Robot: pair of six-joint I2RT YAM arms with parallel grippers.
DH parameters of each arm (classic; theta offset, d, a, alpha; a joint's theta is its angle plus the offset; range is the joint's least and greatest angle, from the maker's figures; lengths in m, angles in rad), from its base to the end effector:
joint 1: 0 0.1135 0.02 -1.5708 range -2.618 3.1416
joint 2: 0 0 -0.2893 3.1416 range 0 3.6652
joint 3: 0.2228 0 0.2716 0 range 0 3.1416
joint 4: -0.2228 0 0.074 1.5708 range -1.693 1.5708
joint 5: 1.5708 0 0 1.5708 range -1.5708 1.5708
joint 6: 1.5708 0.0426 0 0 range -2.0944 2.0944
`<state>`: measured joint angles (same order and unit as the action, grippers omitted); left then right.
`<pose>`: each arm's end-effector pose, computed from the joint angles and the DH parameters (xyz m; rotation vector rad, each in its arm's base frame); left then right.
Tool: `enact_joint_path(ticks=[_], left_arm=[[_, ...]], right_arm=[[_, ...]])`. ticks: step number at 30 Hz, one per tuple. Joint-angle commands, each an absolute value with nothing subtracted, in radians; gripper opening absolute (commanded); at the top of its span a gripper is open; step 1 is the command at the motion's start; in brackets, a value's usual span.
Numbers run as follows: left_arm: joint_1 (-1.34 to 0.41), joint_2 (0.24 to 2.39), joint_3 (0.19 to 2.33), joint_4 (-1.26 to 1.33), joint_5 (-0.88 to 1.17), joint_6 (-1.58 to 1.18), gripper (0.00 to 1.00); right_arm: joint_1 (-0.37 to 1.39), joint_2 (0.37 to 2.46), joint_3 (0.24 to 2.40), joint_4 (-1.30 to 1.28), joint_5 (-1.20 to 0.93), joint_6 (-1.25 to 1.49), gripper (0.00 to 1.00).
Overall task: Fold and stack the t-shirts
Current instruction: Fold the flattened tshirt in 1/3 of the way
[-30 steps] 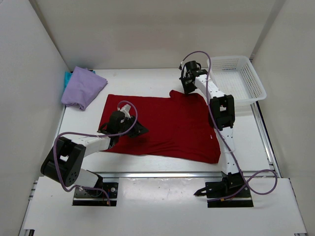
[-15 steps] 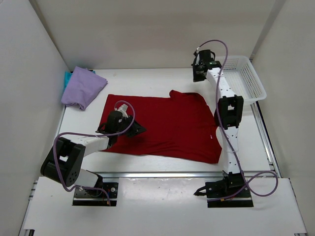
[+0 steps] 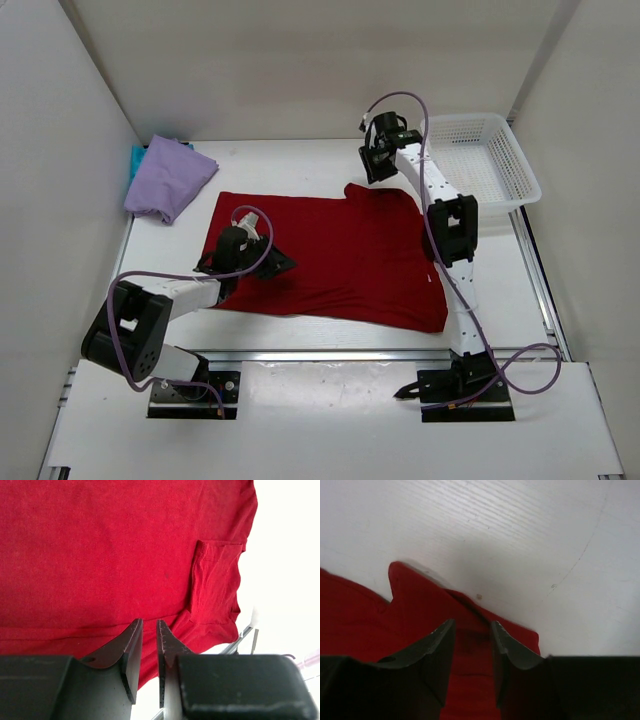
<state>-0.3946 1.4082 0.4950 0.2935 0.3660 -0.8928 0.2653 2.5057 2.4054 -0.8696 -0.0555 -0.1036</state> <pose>0.2482 -0.1199 0.1599 -0.3645 2.3469 -1.0807 0.5670 0.1565 0.2224 -0.4880 2.4967 0.1340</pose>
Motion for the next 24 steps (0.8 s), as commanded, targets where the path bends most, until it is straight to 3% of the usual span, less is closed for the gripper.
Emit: enact_joint_path(ticks=[1,8,24], left_arm=[[-0.390,1.367,0.472,0.327,0.382,-0.897,0.28],[-0.390,1.373,0.474,0.333,0.385,-0.902,0.28],[-0.385,1.402,0.480,0.347,0.388,-0.897,0.28]], right_arm=[[0.267,2.424,2.349,-0.853,-0.006,-0.167,0.33],[0.268,2.441,2.336,-0.831,0.135,-0.176,0.33],[0.253,2.499,2.352,-0.819,0.049,-0.201,0.31]])
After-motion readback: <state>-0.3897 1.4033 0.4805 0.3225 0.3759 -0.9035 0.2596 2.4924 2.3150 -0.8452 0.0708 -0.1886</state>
